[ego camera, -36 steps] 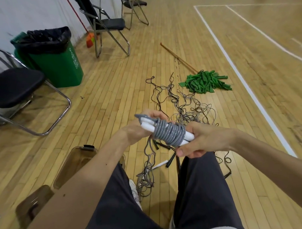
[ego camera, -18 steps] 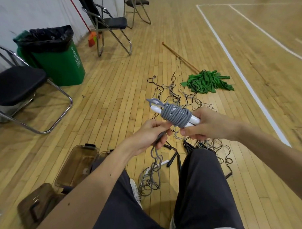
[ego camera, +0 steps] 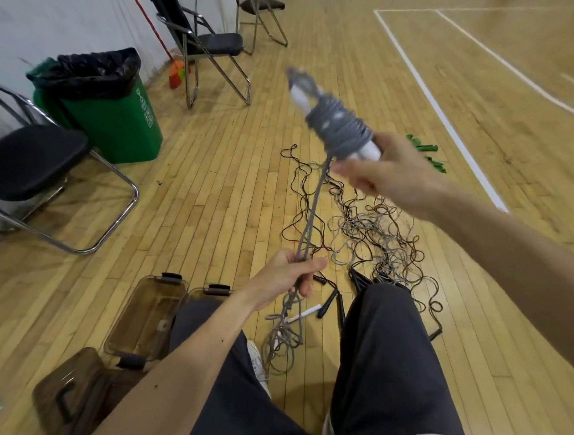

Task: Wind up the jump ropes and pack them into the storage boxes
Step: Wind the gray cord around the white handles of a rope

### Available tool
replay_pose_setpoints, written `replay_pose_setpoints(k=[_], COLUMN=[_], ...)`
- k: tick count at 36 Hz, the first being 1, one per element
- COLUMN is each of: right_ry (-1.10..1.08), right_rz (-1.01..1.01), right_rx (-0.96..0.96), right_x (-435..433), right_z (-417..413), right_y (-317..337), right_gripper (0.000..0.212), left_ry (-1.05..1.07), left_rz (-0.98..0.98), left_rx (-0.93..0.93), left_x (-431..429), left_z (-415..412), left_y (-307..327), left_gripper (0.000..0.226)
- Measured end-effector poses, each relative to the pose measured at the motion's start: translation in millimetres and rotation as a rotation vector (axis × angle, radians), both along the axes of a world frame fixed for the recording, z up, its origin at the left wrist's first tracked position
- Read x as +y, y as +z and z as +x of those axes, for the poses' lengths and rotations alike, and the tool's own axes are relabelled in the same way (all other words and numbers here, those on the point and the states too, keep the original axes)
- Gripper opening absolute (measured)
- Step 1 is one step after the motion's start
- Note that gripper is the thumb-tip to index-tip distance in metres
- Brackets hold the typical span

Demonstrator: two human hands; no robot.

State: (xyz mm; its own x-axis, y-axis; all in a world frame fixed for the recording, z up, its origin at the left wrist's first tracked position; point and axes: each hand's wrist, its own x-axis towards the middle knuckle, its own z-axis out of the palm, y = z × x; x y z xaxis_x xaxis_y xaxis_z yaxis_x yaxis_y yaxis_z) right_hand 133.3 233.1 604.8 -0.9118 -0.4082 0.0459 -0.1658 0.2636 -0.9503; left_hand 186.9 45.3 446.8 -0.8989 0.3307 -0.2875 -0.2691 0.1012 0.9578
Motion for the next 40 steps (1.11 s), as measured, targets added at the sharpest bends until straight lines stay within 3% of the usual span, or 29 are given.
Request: replay_pose_setpoints(k=[3,6,13,17,20,23,29,34,40], right_ry=[-0.089,-0.141,-0.173,-0.290,-0.325,-0.408,-0.544,-0.623,-0.769], right_rz=[-0.175,-0.262,-0.235,-0.302,-0.292,-0.329,-0.399,-0.317,-0.172], right_rx=[-0.011,0.000,0.152,0.148,0.161,0.149,0.133,0.101,0.028], right_x=[-2.2,-2.5,2.2,10.4,16.3,23.1,50.7,75.3,103.8], right_z=[-14.8,-26.6,-47.3,-57.0,-61.9,-68.6,-90.9,-103.3,-115.6], right_y=[31.0,49.7,68.0,62.3,56.4,53.7,52.9,36.4,6.3], right_gripper=[0.026,0.035,0.011,0.037,0.018,0.015,0.008,0.008,0.008], left_ry=[0.017,0.099,0.156,0.143,0.173,0.185,0.191,0.204,0.041], left_rz=[-0.144,-0.169,-0.296,-0.368,-0.311,-0.265,-0.264,-0.211,-0.473], left_rx=[-0.040,-0.112,-0.108,-0.018,0.004,0.034,0.059,0.094,0.199], left_x=[-1.0,0.2,0.5,-1.2,-8.4,-11.5,-14.2,-19.6,-27.3], left_z=[0.5,0.9,-5.3,-2.9,0.3,-0.7,-7.9,-2.0,4.8], left_y=[-26.8,-38.7,-56.2,-65.4,-68.5,-65.3,-61.8,-57.1,-51.7], left_gripper=[0.038,0.033,0.021,0.013,0.024,0.038,0.024,0.032,0.038])
